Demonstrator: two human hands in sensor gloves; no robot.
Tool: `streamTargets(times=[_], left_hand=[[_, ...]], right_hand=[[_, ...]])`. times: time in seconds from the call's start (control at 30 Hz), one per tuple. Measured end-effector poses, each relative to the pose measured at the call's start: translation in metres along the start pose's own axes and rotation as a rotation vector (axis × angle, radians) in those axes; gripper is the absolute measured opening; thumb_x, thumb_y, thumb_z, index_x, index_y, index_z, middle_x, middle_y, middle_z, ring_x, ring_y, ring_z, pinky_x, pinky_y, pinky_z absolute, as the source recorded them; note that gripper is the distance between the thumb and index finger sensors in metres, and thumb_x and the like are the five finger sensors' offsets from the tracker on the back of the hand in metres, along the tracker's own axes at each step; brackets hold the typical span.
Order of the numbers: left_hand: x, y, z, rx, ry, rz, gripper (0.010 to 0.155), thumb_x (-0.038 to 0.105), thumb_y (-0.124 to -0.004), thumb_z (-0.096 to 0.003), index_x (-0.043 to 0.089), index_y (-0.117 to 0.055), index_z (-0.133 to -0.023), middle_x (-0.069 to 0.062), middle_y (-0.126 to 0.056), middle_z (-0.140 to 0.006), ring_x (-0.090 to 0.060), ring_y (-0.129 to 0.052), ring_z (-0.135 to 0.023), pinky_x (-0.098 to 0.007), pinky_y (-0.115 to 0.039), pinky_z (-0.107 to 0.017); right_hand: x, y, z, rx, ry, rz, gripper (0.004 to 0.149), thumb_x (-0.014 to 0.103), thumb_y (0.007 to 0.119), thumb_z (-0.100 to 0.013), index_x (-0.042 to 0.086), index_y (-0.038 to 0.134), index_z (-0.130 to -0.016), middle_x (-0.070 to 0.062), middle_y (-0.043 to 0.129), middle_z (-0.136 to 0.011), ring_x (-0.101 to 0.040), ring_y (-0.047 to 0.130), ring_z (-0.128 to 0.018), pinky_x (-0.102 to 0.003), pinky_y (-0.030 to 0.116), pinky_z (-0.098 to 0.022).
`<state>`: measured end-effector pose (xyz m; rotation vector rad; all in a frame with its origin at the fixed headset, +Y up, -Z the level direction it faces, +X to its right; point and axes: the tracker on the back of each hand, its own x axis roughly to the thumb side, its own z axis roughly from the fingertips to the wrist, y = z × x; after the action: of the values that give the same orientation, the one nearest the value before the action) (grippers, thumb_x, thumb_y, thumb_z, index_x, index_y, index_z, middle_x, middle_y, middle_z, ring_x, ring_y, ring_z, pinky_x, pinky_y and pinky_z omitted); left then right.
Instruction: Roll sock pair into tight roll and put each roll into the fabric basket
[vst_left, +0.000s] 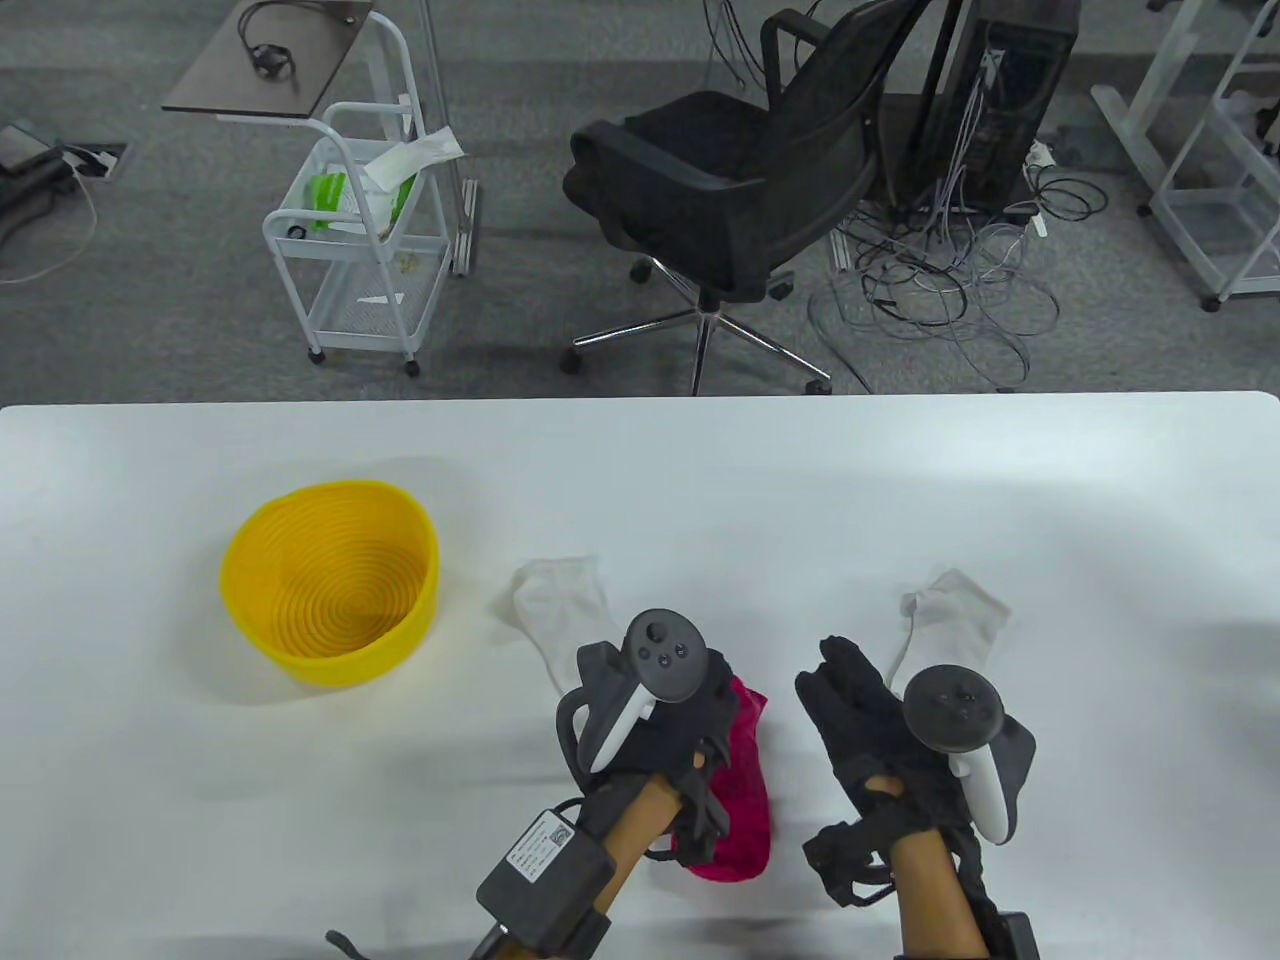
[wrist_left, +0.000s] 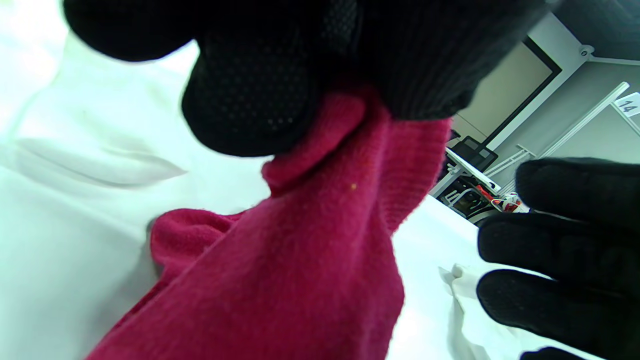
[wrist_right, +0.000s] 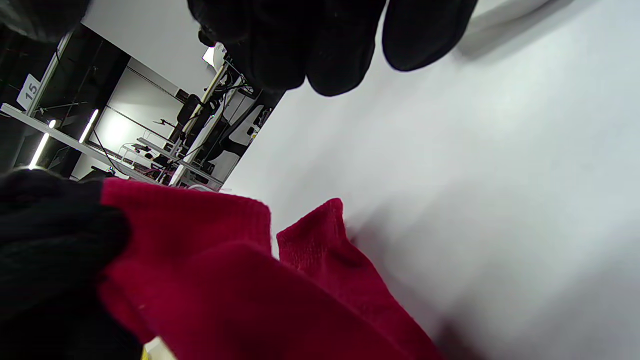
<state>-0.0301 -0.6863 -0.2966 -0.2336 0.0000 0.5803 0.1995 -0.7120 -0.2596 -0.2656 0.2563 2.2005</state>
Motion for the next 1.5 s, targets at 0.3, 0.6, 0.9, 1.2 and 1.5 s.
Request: streamTargets(times=[0.3,0.6,0.9,1.2,1.5], left_hand=[[-0.012,-0.01,-0.019,-0.082,0.043,0.051,0.04,0.039,-0.084,-0.0384,0.038,-0.084,-0.079,0.001,-0.1,-0.075,-0.022,-0.102,-0.048,-0.042,-0.078,-0.04],[-0.015,-0.02,-0.035,-0.138,0.062,0.073,0.04,0.038,-0.082,-0.0387,0.04,-0.082,-0.079,0.002,-0.098,-0.078,-0.022,-0.101,-0.05,-0.042,-0.077,-0.041],[-0.016,-0.032,-0.046,-0.133,0.11,-0.009,0.041,0.039,-0.082,-0.0387,0.04,-0.081,-0.079,0.001,-0.098,-0.078,-0.022,-0.101,-0.05,-0.042,-0.078,-0.041],[-0.008,-0.043,-0.052,-0.086,0.12,-0.179,0.041,0.04,-0.082,-0.0387,0.04,-0.082,-0.079,-0.001,-0.101,-0.07,-0.021,-0.102,-0.045,-0.042,-0.079,-0.039],[0.005,-0.04,-0.053,-0.09,0.127,-0.347,0.041,0.04,-0.082,-0.0384,0.04,-0.082,-0.079,0.0,-0.104,-0.055,-0.019,-0.102,-0.032,-0.041,-0.08,-0.033]], right_hand=[[0.0,0.001,-0.001,0.008,0.005,0.006,0.08,0.076,0.06,-0.04,0.034,0.045,-0.107,0.005,0.067,-0.109,-0.024,0.074,-0.101,-0.053,0.065,-0.07],[0.0,0.001,-0.001,0.01,0.012,0.008,0.08,0.075,0.061,-0.04,0.034,0.045,-0.107,0.005,0.067,-0.109,-0.024,0.074,-0.101,-0.053,0.065,-0.07],[-0.001,0.002,-0.001,0.013,0.014,0.007,0.079,0.075,0.06,-0.04,0.034,0.045,-0.107,0.005,0.067,-0.109,-0.024,0.074,-0.101,-0.053,0.065,-0.07],[-0.001,0.003,-0.001,0.017,0.014,0.009,0.079,0.075,0.061,-0.04,0.034,0.045,-0.106,0.005,0.067,-0.109,-0.024,0.075,-0.1,-0.053,0.065,-0.07],[-0.001,0.004,-0.002,0.022,0.017,0.01,0.079,0.075,0.061,-0.04,0.034,0.046,-0.106,0.005,0.068,-0.109,-0.025,0.076,-0.1,-0.053,0.065,-0.07]])
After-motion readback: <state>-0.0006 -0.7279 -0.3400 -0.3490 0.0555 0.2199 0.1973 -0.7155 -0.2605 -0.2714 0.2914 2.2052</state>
